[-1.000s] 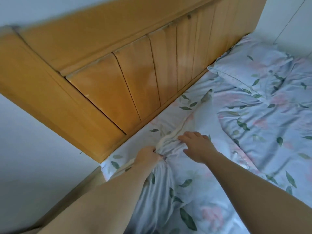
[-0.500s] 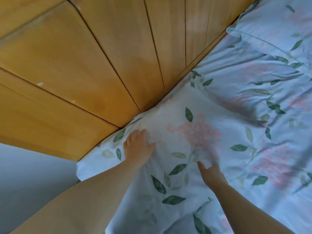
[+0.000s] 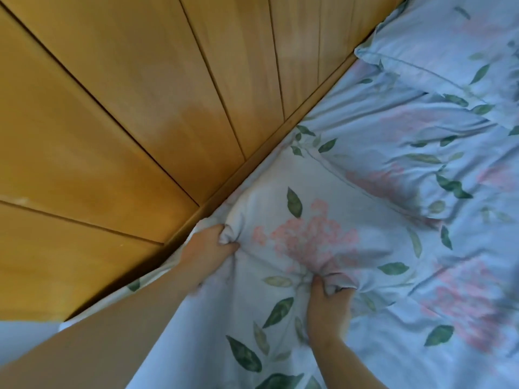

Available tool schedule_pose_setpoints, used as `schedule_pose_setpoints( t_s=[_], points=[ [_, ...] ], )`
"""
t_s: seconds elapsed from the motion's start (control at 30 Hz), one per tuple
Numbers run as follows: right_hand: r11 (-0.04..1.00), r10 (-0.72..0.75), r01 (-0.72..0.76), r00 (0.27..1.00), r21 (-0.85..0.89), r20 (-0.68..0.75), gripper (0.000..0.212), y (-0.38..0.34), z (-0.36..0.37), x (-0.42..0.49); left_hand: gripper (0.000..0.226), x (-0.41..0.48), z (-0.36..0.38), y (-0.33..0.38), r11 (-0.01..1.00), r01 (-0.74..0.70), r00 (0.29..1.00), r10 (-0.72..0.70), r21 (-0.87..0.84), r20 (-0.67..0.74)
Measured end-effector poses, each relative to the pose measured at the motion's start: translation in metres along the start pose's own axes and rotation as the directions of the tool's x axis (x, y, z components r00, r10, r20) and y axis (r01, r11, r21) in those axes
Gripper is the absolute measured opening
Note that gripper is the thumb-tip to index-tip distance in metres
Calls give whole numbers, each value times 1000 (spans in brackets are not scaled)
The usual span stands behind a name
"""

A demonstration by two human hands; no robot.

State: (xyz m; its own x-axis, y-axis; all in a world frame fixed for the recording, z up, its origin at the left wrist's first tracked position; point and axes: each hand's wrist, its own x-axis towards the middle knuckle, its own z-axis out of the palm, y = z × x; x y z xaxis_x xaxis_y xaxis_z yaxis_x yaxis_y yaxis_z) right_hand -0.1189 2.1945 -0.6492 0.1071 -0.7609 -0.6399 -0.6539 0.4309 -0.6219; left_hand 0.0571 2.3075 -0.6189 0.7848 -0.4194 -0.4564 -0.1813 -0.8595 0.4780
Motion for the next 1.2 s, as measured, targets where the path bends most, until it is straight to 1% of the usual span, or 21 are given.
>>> schedule_pose_setpoints(
  t_s=[0.07, 0.13, 0.23, 0.37, 0.43, 0.5, 0.53, 0.57, 0.6, 0.63, 0.67, 0.73, 0.8, 0.83, 0.87, 0.93, 0.97, 1.03, 1.2],
  points=[
    [997, -71, 72, 997, 18, -26, 25, -14, -14, -1, 19, -6, -15, 20, 996, -80, 996, 81, 36, -40],
    [987, -148, 152, 986, 50, -72, 26, -34, -30, -1, 15, -11, -31, 44, 988, -124, 991, 128, 86, -38],
    [969, -218, 233, 963, 79, -157, 27, -69, -51, 8, 14, -6, -50, 83, 985, -165, 984, 168, 53, -54],
    [940, -309, 331, 928, 79, -210, 29, -120, -74, 23, 16, 13, -71, 130, 984, -178, 974, 178, 17, -139],
    [928, -362, 372, 910, 15, -203, 34, -138, -82, 31, 25, 30, -71, 146, 988, -145, 972, 151, 46, -179],
    [923, -384, 383, 910, -40, -158, 44, -146, -84, 43, 38, 47, -66, 155, 979, -121, 966, 154, 164, -208],
    [926, -377, 373, 917, -52, -130, 52, -145, -83, 50, 49, 57, -62, 156, 974, -117, 970, 155, 195, -190],
    [932, -362, 357, 927, -63, -104, 58, -141, -81, 56, 62, 63, -60, 157, 976, -112, 981, 139, 188, -138],
    [936, -349, 343, 933, -78, -82, 62, -133, -78, 62, 71, 71, -54, 154, 976, -126, 988, 140, 176, -66],
    [941, -330, 323, 942, -100, -57, 64, -121, -73, 68, 75, 74, -46, 150, 973, -151, 988, 152, 176, 10],
    [949, -299, 293, 954, -120, -36, 66, -109, -68, 73, 74, 77, -36, 144, 964, -196, 980, 185, 180, 73],
    [971, -187, 184, 982, -150, -6, 69, -84, -60, 79, 67, 75, -17, 128, 946, -247, 962, 213, 209, 170],
    [985, -64, 64, 998, -159, 5, 75, -62, -53, 83, 67, 66, 2, 108, 931, -230, 958, 165, 283, 235],
    [988, -13, 15, 1000, -156, 14, 77, -52, -51, 84, 70, 60, 9, 96, 915, -209, 960, 125, 345, 249],
    [990, 29, -25, 999, -141, 29, 80, -43, -49, 84, 72, 58, 16, 84, 890, -215, 961, 120, 402, 249],
    [993, 91, -85, 993, -88, 69, 86, -29, -45, 84, 71, 48, 26, 71, 833, -249, 960, 143, 494, 242],
    [991, 118, -112, 988, -66, 96, 88, -18, -40, 85, 70, 45, 34, 65, 820, -259, 957, 146, 511, 250],
    [992, 127, -123, 983, -33, 132, 88, -9, -35, 82, 67, 41, 39, 63, 806, -260, 960, 156, 532, 232],
    [993, 83, -66, 982, -101, 172, 86, 11, -25, 74, 61, 28, 52, 57, 774, -254, 967, 185, 579, 178]
  ],
)
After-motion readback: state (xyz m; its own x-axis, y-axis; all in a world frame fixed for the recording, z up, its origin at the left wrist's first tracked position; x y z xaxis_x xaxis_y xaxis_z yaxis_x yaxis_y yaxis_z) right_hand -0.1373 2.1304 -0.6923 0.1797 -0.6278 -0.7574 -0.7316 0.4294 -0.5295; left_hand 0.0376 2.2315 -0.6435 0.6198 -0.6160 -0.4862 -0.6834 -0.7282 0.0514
